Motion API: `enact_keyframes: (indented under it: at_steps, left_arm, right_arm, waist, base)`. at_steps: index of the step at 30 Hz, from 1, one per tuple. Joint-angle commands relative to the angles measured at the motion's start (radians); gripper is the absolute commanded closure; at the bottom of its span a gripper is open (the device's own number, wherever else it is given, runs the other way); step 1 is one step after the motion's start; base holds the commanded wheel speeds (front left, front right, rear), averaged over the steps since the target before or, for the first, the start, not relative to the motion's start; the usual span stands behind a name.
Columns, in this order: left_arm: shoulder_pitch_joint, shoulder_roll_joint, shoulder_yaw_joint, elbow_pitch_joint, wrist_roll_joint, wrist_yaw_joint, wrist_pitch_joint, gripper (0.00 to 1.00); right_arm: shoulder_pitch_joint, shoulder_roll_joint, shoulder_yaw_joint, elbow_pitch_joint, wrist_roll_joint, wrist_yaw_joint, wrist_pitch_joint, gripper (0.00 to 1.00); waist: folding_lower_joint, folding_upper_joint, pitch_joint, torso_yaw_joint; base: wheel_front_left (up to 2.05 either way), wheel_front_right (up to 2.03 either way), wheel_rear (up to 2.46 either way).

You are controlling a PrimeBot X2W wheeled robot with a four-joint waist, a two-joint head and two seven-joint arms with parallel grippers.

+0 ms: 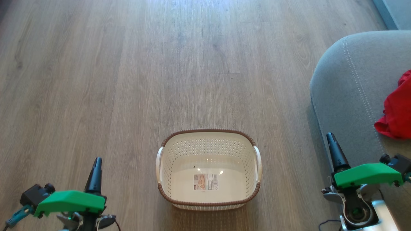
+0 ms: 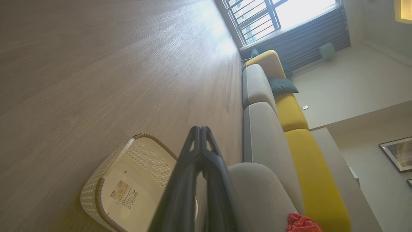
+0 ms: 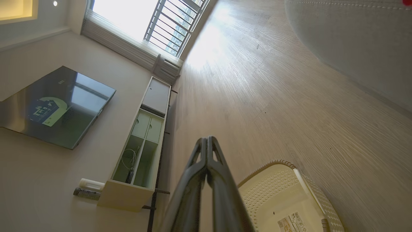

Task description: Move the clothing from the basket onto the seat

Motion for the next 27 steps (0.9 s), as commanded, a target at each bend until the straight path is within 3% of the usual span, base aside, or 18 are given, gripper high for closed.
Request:
enact_keyframes:
  at_steps: [1,27]
  left_arm:
    - [-0.056,0.011,0.027,-0.037,-0.033,-0.01,0.007,1.0]
    - [-0.071,0.013,0.037,-0.044,-0.334,-0.028,0.082,1.0]
  right_arm:
    - [-0.017,0.004,0.003,-0.041,0.033,0.0,0.008,1.0]
    - [-0.005,0.019,-0.051,-0.075,0.315,0.0,0.085,1.0]
  waist:
    - [0.0,0.0,-0.001,0.0]
    - [0.0,0.0,-0.013,0.0]
  base:
    - [0.0,0.0,0.0]
    - [0.0,0.0,0.0]
